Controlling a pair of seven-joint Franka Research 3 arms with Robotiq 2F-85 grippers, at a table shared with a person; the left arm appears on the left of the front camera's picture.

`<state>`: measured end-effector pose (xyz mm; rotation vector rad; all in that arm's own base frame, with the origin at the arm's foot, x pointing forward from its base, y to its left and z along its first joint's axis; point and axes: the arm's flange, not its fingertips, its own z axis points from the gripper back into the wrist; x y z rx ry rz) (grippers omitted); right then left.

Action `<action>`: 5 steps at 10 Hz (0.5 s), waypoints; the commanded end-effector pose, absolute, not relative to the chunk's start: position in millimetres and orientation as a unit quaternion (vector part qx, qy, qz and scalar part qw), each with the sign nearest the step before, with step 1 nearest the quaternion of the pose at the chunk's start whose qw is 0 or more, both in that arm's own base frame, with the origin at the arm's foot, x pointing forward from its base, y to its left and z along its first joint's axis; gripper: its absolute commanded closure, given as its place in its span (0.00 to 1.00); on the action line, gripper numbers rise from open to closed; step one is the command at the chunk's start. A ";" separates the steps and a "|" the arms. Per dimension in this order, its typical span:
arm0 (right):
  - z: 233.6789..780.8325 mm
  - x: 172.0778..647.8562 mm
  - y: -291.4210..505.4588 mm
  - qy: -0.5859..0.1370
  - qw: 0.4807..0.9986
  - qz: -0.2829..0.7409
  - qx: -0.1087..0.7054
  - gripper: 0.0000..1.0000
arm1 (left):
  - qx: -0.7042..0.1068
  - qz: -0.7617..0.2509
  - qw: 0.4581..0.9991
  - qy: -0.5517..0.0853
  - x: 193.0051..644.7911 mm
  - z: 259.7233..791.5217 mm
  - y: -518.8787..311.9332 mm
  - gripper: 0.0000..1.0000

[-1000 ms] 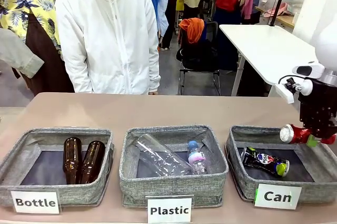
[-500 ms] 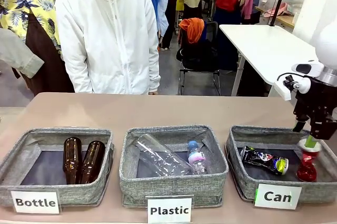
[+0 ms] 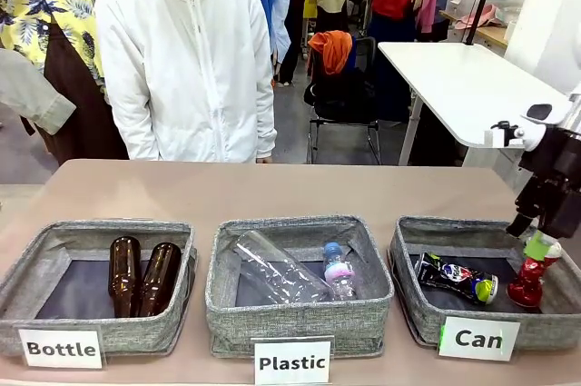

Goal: Sort the can waste into the basket.
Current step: Pick up the can waste from the table and place it in the right Fabric basket.

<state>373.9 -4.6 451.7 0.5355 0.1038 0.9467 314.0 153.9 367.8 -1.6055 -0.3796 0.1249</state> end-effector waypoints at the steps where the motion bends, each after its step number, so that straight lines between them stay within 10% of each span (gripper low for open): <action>1: 465.4 386.9 -7.3 0.014 0.858 0.071 0.508 0.00 | -0.719 0.056 0.673 -0.165 311.1 371.8 152.5 0.00; 3: 472.8 404.5 -9.7 0.030 0.703 -0.153 0.694 0.00 | -0.719 0.056 0.673 -0.165 311.1 371.8 152.5 0.00; 5: 465.0 400.9 -12.2 -0.123 0.569 -0.308 0.752 0.00 | -0.719 0.056 0.673 -0.165 311.1 371.8 152.5 0.00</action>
